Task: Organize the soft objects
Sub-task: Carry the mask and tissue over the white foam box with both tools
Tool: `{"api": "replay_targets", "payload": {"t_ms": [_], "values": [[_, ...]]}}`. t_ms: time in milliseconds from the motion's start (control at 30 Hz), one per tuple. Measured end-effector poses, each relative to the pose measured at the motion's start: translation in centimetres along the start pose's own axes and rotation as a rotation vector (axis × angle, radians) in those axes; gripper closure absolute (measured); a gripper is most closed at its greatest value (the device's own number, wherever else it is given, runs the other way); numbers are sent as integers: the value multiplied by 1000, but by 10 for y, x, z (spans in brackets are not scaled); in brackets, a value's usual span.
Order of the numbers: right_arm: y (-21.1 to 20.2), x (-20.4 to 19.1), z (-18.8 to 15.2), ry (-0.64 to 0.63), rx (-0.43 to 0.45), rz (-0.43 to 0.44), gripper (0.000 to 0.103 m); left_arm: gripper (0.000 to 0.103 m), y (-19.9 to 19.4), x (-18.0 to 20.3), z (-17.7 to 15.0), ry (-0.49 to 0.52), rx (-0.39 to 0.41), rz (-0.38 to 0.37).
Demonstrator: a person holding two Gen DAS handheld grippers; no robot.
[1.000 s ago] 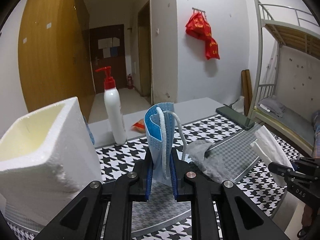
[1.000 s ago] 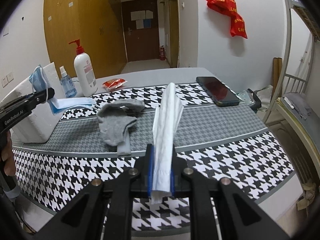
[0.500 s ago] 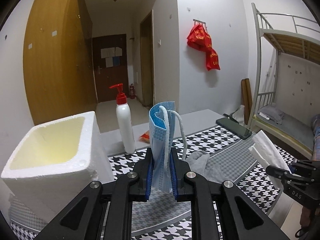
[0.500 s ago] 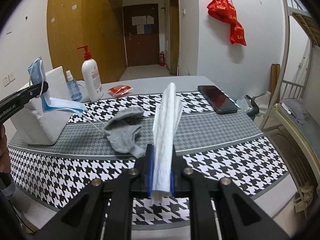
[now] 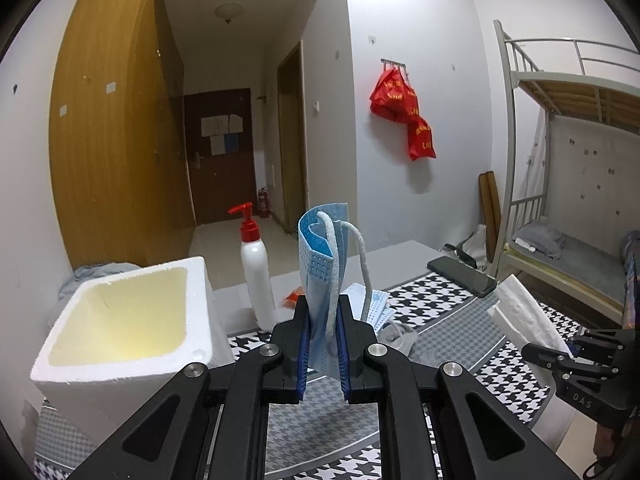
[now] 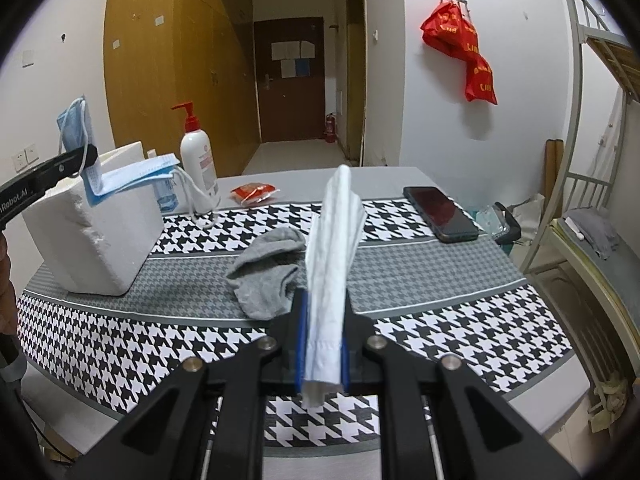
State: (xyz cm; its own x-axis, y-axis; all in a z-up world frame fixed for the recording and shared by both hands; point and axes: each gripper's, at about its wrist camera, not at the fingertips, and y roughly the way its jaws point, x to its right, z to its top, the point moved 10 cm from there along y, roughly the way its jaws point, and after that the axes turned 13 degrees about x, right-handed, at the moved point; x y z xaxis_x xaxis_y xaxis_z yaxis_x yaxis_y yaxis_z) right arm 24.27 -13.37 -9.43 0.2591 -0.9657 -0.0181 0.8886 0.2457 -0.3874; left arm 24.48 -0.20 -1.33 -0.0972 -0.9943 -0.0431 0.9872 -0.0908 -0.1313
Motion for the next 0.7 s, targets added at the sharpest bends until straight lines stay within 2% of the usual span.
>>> {"api": "replay_targets", "payload": {"t_ms": [433, 700], "values": [[-1, -26, 16, -5, 23, 56, 86, 90, -13, -10, 5, -5, 12, 39], [-1, -57, 34, -27, 64, 136, 86, 90, -28, -28, 15, 1, 31, 98]]}}
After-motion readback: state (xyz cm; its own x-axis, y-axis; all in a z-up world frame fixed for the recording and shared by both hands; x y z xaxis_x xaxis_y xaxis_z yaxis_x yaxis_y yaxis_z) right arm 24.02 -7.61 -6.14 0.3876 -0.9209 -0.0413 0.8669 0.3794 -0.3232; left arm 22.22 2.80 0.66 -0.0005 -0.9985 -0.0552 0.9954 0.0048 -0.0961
